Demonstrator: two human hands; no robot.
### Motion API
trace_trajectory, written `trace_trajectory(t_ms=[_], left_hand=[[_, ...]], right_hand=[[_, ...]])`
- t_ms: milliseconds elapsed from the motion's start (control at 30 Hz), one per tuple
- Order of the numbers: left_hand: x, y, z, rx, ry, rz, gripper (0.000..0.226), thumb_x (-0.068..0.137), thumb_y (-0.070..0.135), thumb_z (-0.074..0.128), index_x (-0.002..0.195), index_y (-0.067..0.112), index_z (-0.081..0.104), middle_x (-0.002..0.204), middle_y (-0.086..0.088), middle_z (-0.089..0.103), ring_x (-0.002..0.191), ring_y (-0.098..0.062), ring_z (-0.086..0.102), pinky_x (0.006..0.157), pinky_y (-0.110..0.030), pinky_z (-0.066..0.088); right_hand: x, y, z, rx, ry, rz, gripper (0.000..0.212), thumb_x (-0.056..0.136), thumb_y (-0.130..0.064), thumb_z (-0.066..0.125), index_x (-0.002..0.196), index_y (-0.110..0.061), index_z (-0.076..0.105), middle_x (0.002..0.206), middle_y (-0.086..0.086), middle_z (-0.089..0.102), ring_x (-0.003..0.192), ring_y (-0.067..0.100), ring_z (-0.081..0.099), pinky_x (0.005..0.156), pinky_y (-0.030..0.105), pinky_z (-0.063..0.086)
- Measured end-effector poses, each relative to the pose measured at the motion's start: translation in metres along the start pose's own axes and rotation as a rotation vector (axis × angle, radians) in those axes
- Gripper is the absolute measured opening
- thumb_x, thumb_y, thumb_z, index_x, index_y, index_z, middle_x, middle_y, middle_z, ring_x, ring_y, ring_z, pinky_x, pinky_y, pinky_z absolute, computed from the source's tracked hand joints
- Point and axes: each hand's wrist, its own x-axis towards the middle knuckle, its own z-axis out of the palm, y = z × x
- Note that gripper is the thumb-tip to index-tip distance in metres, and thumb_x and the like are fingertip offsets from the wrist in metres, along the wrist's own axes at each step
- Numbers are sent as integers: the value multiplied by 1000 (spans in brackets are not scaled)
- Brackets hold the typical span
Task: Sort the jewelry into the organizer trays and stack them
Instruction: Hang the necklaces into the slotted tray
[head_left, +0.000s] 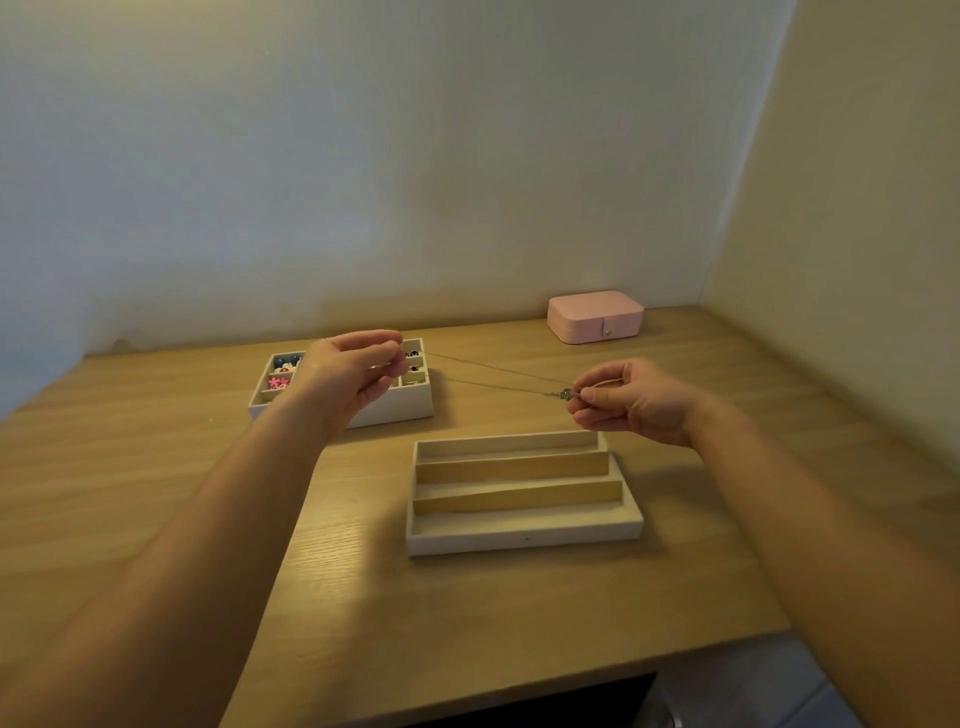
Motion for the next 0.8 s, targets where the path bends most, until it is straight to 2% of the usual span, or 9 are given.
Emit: trace_trajectory(t_ms=[167,300,433,600,667,800], left_hand=[[0,-9,-1,253,34,61,17,94,6,66,108,10,75,98,-10,76,89,-18,74,70,-20,58],[-1,-17,3,516,54,191,16,95,1,63,105,7,74,88,-11,73,79,-18,69,64,-18,54],[-1,-20,2,510,63,214,21,97,3,61,89,18,72,90,-11,71,84,-23,69,68,-27,55],[-6,-20,1,425,-27,157,12,100,10,57,95,16,66,94,-13,66,79,-22,65,67,-29,55],[-7,-21,-1,386,-71,138,11,101,10,55,97,14,65,91,-14,66,75,-22,62,68,-32,55],[-8,-23,-6,327,-113,143,11,97,6,61,100,8,71,90,-13,71,79,-20,66,70,-26,58]], right_hand=[[-5,0,-1,-25,12,2,13,96,-3,64,108,-5,64,89,16,73,69,19,74,63,33,63],[-5,2,-1,103,-1,-18,13,94,5,62,106,0,64,90,21,73,71,21,75,68,34,65],[-6,4,-2,175,-24,-29,15,88,10,64,101,2,66,87,19,73,73,23,74,68,33,64],[-5,5,-3,223,-43,-46,12,94,-2,60,102,4,67,88,18,72,75,22,73,72,33,64],[-3,6,-4,199,-16,-50,10,91,2,63,100,4,67,88,19,72,72,22,73,70,33,64],[-2,8,-7,142,21,-17,16,90,7,65,104,0,67,87,19,72,72,23,73,68,33,64]])
